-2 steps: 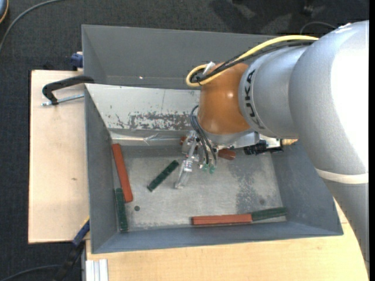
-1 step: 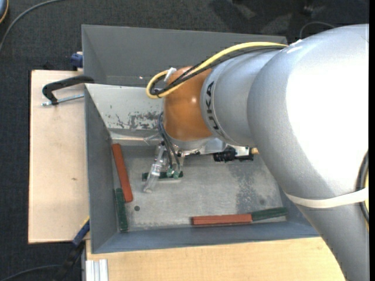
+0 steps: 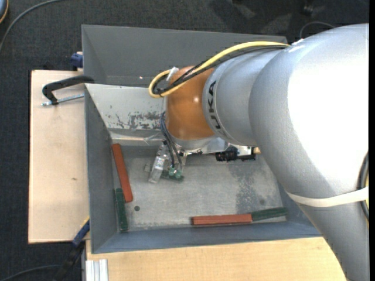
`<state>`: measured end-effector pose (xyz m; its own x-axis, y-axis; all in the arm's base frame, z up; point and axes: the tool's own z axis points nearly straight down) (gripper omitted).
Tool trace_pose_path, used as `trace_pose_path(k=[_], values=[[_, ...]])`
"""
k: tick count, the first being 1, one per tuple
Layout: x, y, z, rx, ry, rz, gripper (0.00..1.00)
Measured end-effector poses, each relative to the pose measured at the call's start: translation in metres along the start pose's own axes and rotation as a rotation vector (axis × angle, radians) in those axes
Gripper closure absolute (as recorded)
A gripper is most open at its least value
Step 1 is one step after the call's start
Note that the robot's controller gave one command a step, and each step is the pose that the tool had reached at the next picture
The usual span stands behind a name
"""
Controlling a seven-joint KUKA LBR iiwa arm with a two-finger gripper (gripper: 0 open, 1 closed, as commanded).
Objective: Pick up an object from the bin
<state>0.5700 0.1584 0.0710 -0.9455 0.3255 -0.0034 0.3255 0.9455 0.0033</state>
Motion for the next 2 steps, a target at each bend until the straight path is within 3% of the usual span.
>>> trace_pose_path(k=[1, 2], values=[[0.026, 0.008, -0.093, -0.006, -0.006, -0.028, 1.00], [0.011, -0.010, -0.164, -0.004, -0.009, 0.003, 1.00]])
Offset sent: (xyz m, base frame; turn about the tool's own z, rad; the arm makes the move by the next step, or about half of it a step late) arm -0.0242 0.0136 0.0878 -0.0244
